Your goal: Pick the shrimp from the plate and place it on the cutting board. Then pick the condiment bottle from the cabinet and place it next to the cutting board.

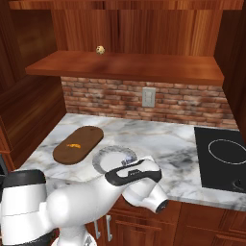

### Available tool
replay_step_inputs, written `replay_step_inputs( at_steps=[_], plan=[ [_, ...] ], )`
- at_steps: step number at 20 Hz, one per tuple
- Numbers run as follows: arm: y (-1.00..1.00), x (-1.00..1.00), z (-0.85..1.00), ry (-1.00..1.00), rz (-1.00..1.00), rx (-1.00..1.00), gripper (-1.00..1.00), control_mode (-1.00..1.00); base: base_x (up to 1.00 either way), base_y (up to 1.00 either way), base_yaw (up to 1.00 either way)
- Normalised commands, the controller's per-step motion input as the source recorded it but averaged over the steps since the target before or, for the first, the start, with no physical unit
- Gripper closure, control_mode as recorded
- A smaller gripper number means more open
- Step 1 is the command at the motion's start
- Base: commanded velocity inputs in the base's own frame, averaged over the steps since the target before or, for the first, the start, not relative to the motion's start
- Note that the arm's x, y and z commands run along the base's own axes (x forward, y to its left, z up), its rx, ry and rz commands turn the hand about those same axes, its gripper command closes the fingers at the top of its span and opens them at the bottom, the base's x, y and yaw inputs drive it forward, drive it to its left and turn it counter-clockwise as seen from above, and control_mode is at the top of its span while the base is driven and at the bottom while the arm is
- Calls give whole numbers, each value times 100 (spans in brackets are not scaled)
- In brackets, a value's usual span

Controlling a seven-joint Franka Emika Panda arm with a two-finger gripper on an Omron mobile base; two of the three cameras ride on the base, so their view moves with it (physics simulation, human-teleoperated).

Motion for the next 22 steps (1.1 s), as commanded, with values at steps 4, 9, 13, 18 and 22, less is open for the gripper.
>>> replay_step_inputs(
  at_steps=[4,9,13,18,22],
  plan=[
    [-3,20,-21,0,0,0,100,-100,0,0,0],
    [-7,18,-20,0,0,0,100,-100,0,0,0],
    [-10,18,-20,0,0,0,100,-100,0,0,0],
    [-11,15,-21,0,0,0,100,-100,0,0,0],
    [-1,3,-22,0,0,0,100,-100,0,0,0]
  ],
)
